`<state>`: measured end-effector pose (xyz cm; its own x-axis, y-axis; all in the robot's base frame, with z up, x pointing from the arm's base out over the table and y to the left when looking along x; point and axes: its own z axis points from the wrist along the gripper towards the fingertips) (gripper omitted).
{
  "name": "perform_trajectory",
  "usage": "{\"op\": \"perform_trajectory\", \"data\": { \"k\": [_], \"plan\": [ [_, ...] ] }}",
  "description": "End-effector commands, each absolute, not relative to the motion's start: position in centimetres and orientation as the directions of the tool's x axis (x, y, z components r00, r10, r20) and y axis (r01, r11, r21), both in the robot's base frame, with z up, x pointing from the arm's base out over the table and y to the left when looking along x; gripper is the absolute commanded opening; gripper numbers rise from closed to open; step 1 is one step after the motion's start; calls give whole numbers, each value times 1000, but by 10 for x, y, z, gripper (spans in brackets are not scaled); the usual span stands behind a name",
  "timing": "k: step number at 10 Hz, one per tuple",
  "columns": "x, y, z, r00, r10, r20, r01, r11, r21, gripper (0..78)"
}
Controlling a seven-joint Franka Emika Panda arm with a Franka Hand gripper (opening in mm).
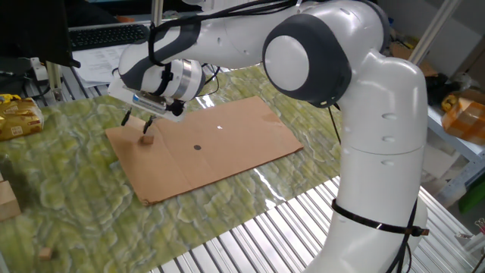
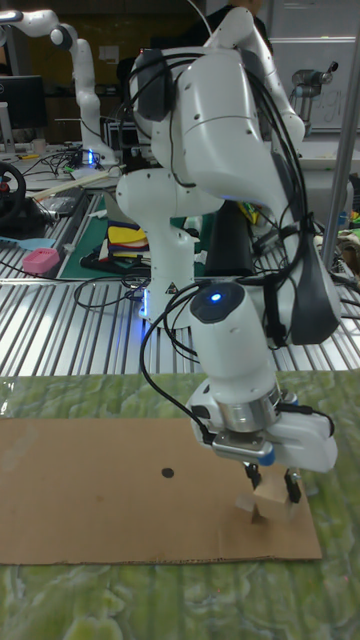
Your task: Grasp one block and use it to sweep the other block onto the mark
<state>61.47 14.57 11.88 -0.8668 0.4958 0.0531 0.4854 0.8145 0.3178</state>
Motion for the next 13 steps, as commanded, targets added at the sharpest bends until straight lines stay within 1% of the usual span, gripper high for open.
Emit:
{"op": "perform_trajectory", "data": {
  "k": [1, 4, 5, 6, 7, 8, 9, 10, 11, 12, 13],
  "plan": [
    [617, 143, 120, -872, 488, 31, 477, 836, 272, 12],
    [621, 127, 119, -885, 466, 23, 463, 872, 158, 12],
    [622, 120, 123, -886, 462, 27, 462, 880, 108, 12],
    [622, 117, 127, -887, 461, 32, 462, 883, 82, 12],
    [620, 108, 134, -882, 468, 60, 470, 882, 26, 12],
    [615, 98, 135, -886, 460, 50, 461, 888, -7, 12],
    [611, 92, 132, -889, 456, 45, 455, 890, -14, 12],
    [607, 81, 124, -892, 450, 43, 450, 893, -1, 12],
    [607, 84, 124, -888, 456, 52, 458, 889, 18, 12],
    [608, 88, 127, -879, 472, 61, 475, 880, 34, 12],
    [608, 110, 143, -853, 517, 73, 521, 852, 43, 12]
  ]
}}
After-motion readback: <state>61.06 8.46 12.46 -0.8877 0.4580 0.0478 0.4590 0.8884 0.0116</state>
